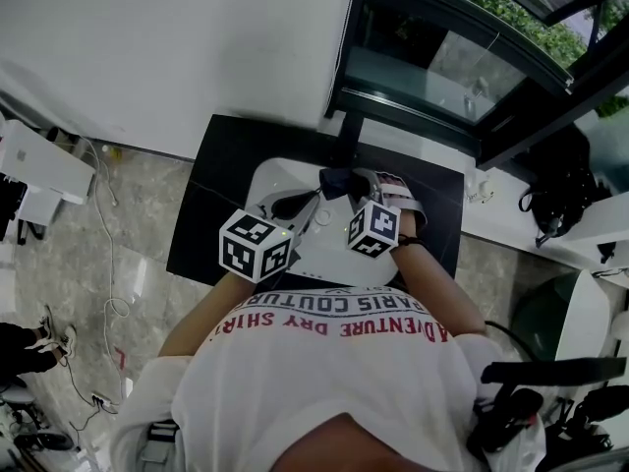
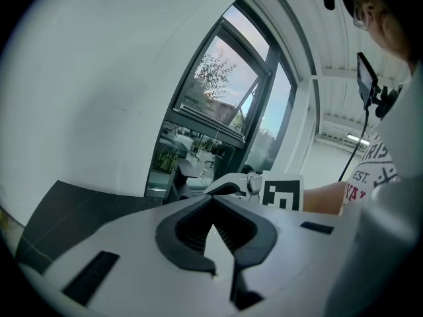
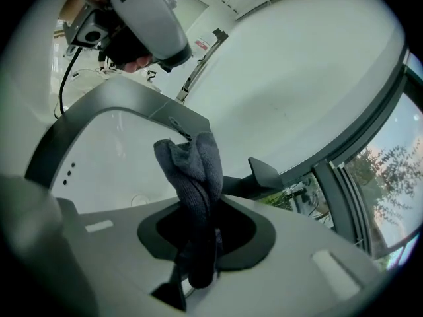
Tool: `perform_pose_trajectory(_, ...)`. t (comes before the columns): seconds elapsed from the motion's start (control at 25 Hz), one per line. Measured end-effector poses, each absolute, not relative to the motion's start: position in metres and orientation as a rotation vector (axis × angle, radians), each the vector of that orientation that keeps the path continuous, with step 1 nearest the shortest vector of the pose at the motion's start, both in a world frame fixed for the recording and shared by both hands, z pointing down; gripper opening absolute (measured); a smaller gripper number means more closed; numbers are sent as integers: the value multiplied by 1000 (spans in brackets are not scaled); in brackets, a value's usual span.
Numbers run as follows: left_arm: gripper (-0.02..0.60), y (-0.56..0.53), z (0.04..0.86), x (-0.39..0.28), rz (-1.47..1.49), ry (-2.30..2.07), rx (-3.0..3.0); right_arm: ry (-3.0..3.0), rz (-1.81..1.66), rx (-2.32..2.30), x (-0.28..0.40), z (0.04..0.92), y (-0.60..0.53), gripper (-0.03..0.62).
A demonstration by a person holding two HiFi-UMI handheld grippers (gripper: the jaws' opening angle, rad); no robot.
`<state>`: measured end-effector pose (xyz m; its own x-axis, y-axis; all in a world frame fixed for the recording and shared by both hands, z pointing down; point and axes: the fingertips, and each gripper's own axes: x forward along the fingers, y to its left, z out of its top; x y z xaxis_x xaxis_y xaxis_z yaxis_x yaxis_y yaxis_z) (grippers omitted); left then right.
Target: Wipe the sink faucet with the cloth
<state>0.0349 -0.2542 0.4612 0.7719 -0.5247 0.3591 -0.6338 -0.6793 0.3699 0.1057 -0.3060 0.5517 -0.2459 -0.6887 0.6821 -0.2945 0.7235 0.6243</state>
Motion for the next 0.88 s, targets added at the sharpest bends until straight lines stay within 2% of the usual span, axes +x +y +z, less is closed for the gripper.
perform_pose_trajectory(0.88,2,-251,467,31,333,-917,2459,-1817,-335,897,130,535,-382,80)
